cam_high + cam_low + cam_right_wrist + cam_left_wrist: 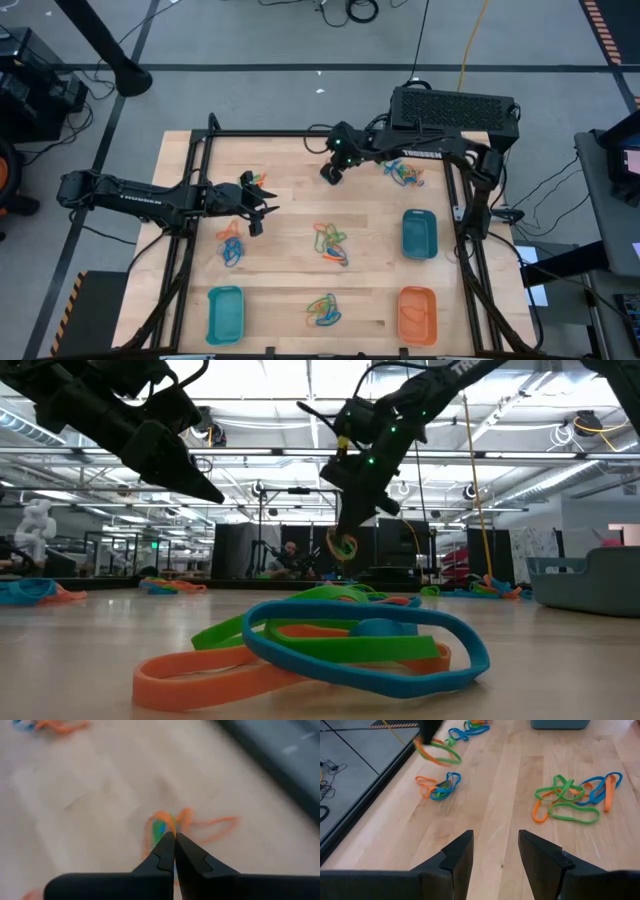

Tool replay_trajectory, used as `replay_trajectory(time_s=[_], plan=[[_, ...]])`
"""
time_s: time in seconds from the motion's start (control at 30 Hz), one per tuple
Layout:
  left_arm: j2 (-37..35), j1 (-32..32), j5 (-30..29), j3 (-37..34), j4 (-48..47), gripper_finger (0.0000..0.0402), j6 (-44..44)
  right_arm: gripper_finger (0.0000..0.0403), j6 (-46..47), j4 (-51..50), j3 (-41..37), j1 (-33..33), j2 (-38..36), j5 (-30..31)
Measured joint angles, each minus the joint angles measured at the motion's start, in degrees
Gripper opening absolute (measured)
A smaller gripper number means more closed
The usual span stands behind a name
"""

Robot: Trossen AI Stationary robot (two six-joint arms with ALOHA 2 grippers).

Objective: Sort rubber bands into baskets
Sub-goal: Put the orange rubber band into the orange bin

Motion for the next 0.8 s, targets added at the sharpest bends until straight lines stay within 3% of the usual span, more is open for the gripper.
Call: replay_trajectory(time_s=[0.3,0.8], plan=[[0.0,0.0,0.0,0.0,0.0,0.0164,-0.1,0.0000,1.1,0.4,0.0,0.7,7.4,-1.8],[0.0,0.0,0.0,0.0,0.0,0.0164,0.0,0.0036,-0.2,3.5,0.0,0.7,8.2,-1.8]])
